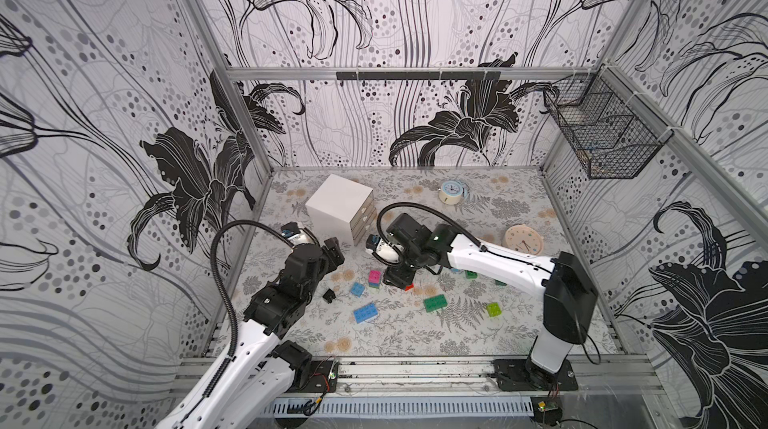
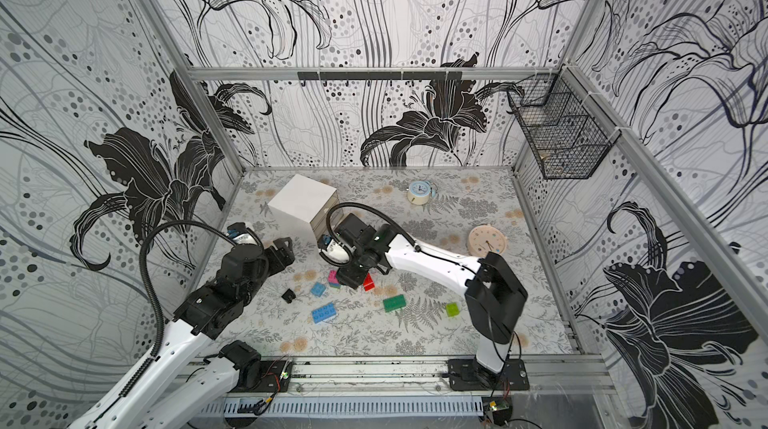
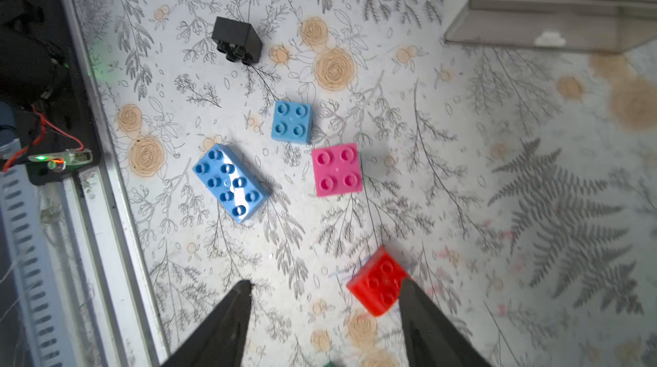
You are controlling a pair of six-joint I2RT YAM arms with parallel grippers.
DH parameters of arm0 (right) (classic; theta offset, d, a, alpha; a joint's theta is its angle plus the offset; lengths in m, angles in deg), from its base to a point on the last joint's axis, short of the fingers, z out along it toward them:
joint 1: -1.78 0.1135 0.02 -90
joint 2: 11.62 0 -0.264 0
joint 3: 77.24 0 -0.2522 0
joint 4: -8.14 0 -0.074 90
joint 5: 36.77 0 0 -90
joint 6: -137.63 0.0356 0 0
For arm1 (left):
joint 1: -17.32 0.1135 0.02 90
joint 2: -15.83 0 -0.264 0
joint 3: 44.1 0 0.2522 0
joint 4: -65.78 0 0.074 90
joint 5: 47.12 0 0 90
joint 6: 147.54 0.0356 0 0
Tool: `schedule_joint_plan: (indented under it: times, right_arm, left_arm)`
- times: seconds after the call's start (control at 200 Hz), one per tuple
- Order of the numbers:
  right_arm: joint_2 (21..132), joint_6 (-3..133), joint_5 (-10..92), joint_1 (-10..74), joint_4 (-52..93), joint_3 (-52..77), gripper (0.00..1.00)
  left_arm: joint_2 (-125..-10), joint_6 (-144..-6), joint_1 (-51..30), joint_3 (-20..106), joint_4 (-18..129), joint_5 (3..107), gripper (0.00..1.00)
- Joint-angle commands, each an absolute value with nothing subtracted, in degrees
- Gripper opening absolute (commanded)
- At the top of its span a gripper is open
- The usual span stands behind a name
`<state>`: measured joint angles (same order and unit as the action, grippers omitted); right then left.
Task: Assemble the number 1 with lego
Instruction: Pick up the lego brick from the center of the board.
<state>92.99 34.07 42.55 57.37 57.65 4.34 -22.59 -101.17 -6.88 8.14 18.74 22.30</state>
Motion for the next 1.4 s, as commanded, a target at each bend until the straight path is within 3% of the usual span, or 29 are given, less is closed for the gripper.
schedule_joint_plan:
  times: [0.0,0.371,0.861,0.951,1.182,1.392]
  right_arm:
    - [98.25,29.41,41.54,58.16,59.68,-0.24,0.70]
    - [108.61,29.17,43.81,58.44,60.69,-7.77,0.70]
    - [114.69,28.56,43.59,58.41,66.98,-13.07,0.57]
    - [114.76,28.24,42.59,58.44,67.62,-13.04,0.51]
    - [113.49,27.24,40.26,58.27,68.38,-13.10,0.23]
    - [109.16,24.36,38.36,57.44,69.83,-12.69,0.17]
  left_arm:
    - [-19.09,-108.33,-5.88,7.28,12.11,20.12,0.88]
    - [-14.48,-112.45,-5.88,7.96,5.05,16.25,0.88]
    - [-15.38,-111.92,-5.88,8.94,4.81,15.81,0.87]
    - [-15.47,-111.79,-5.87,8.95,4.91,15.81,0.86]
    - [-15.40,-111.55,-5.87,9.13,5.00,15.79,0.85]
    - [-15.11,-110.55,-5.86,9.30,5.09,16.24,0.85]
